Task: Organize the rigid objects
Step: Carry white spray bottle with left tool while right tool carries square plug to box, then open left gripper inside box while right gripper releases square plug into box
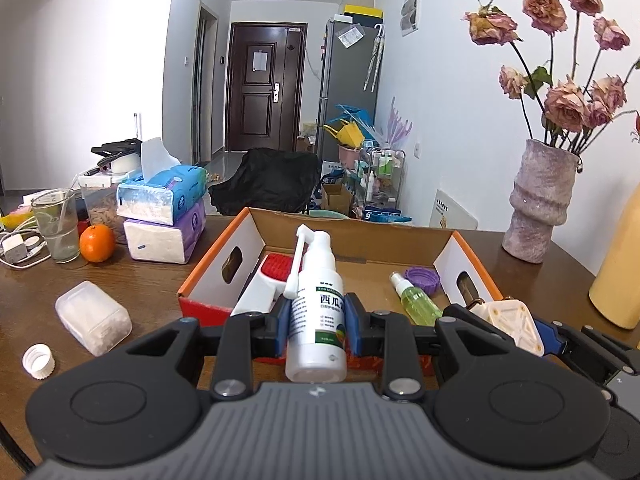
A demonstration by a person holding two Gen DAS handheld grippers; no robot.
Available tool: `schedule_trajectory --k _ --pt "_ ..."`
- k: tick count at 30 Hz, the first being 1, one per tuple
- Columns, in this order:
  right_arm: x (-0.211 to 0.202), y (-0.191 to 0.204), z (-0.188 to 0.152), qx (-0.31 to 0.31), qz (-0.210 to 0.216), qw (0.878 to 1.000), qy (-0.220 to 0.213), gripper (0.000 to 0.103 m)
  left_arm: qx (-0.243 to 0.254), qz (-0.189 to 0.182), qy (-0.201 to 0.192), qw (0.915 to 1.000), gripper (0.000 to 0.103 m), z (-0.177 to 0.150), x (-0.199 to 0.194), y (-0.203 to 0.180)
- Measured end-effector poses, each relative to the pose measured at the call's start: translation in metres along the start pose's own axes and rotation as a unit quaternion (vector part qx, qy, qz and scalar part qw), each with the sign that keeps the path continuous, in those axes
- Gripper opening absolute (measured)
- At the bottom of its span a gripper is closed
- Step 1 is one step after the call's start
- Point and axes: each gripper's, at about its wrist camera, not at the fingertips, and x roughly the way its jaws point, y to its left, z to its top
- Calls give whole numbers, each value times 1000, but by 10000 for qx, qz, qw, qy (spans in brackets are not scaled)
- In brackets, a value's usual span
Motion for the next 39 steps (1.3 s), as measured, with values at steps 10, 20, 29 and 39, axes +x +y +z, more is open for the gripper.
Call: schedule_trajectory --k 10,20,29,39 --pt "30 -13 9 76 -56 10000 14 38 -151 -25 23 9999 29 15 34 1" --pt "64 -26 16 93 -107 9999 58 38 -178 -21 45 9998 29 28 66 -2" --pt "91 -33 24 100 -181 9998 44 38 -185 61 29 9998 29 40 92 0" --pt "119 -35 31 48 -186 9998 91 38 -47 147 72 9999 29 50 122 3"
